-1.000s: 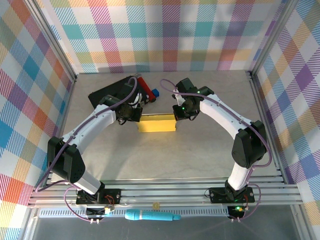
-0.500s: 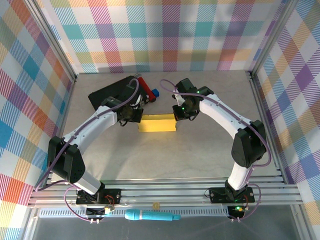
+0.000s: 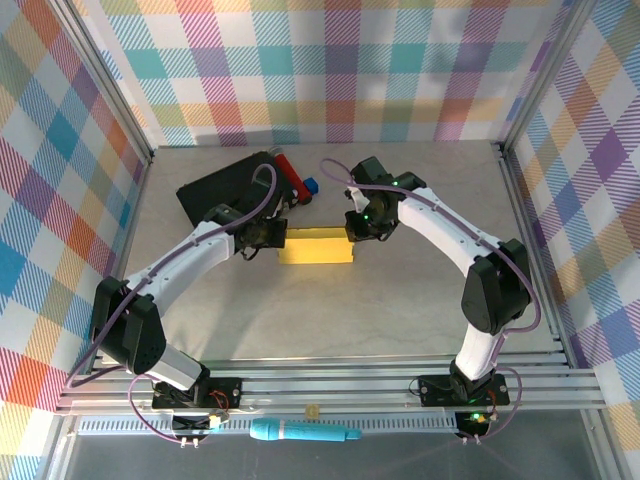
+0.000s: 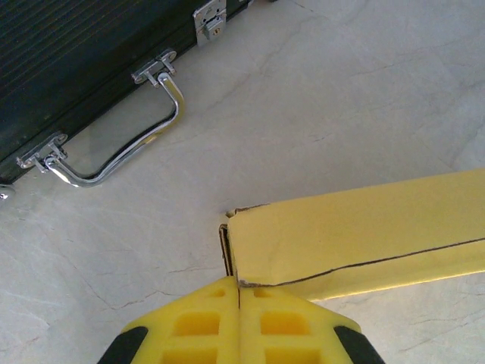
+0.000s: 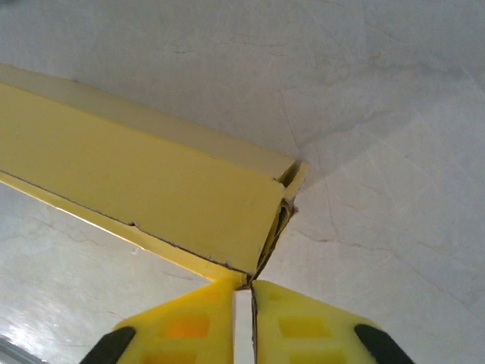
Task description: Fold the paper box
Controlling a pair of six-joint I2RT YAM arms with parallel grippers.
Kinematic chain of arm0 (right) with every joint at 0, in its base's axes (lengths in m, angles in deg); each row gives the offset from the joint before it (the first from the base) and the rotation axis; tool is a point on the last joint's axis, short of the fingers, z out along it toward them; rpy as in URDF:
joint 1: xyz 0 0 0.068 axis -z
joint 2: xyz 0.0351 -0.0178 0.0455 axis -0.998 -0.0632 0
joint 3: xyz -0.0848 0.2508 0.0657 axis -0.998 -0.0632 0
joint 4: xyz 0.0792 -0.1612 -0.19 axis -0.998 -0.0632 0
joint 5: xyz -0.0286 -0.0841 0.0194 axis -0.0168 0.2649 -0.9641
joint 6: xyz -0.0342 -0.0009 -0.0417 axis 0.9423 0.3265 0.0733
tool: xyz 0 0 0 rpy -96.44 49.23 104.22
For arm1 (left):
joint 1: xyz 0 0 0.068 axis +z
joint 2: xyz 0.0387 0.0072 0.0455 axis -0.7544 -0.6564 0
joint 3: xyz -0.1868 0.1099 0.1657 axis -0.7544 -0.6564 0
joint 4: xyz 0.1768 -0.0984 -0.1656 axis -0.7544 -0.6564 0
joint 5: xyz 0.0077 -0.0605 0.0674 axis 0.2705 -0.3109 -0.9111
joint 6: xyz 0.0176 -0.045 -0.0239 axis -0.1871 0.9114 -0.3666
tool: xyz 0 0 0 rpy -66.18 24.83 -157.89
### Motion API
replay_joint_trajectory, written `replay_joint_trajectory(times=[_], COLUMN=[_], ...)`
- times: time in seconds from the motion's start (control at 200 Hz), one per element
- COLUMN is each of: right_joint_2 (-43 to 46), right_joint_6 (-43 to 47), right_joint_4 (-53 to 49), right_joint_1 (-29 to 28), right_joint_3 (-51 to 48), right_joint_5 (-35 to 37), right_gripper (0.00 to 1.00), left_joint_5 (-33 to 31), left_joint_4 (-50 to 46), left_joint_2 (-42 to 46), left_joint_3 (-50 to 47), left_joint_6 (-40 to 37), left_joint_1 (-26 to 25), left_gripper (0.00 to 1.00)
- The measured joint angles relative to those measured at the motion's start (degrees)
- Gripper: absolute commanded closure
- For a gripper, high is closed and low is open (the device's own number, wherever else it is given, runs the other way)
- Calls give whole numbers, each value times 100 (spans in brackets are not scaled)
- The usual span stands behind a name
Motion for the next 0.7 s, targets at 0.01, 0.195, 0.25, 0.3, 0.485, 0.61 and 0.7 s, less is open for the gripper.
replay_joint_trajectory(times=[0.01,0.195,0.25,0.3,0.485,0.61,0.7], right_joint_2=[0,317,518,734,1263,1250,1248], right_joint_6=[-13,-758,-1147,-1615,-3993,-5565,-6430], right_joint_4=[-2,31,144,330,1419,2380,2817], right_joint_1=[0,142,251,402,1036,1126,1119], right_joint_3=[7,31,-26,-153,-1198,-2048,-2345], right_joint_5=[-2,-481,-695,-916,-1766,-2275,-2559], right_gripper=[70,56,54,50,42,35,31], left_joint_5=[-2,-50,-83,-101,-140,-168,-186], left_joint_4=[7,24,26,28,26,26,24], left_joint_2=[0,2,2,2,2,0,0], left_joint_3=[-2,-15,-20,-20,-20,-20,-20], left_joint_6=[0,7,7,4,7,9,24], left_joint_1=[0,-26,-42,-46,-72,-105,-127], left_gripper=[100,100,100,100,100,100,100])
